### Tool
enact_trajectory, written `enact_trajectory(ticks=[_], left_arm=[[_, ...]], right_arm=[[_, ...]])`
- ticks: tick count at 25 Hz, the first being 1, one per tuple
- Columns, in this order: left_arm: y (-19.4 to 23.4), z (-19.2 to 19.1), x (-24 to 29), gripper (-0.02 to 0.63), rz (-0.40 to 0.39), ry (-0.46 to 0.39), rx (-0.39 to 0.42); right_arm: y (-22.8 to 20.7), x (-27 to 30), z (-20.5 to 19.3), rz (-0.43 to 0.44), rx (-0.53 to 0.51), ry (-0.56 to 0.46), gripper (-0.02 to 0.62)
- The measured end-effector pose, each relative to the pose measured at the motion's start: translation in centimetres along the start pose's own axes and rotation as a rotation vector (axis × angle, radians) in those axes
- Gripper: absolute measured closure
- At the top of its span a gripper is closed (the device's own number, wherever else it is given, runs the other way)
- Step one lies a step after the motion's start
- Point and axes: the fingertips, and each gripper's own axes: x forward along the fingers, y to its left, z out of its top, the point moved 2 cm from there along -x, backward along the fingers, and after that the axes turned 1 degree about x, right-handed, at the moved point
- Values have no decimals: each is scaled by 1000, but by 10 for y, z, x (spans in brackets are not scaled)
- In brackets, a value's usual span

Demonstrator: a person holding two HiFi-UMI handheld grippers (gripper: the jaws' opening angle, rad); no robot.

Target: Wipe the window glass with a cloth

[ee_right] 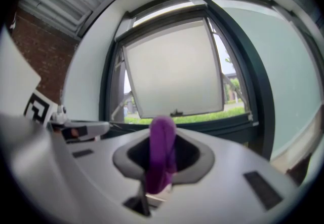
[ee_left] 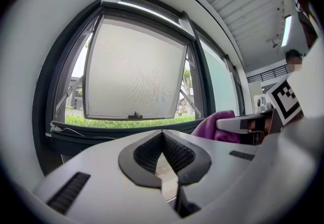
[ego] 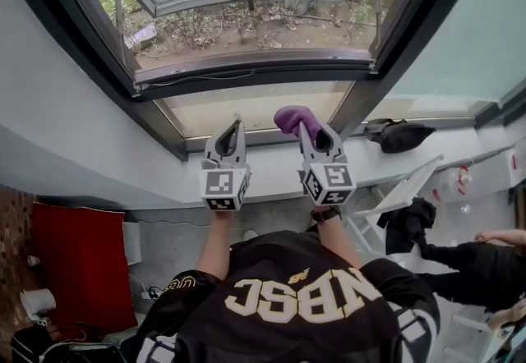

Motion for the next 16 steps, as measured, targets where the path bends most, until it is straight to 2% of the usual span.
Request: enact_trajectory(ticks=[3,7,16], left_arm=[[1,-8,-4,588,4,17,7],[3,-15,-11,589,15,38,-11],[15,-14,-11,588,58,38,-26]], right_arm=[[1,-1,3,5,54,-14,512],[2,2,9,3,35,-18,512],[15,7,-6,38,32,34,512]])
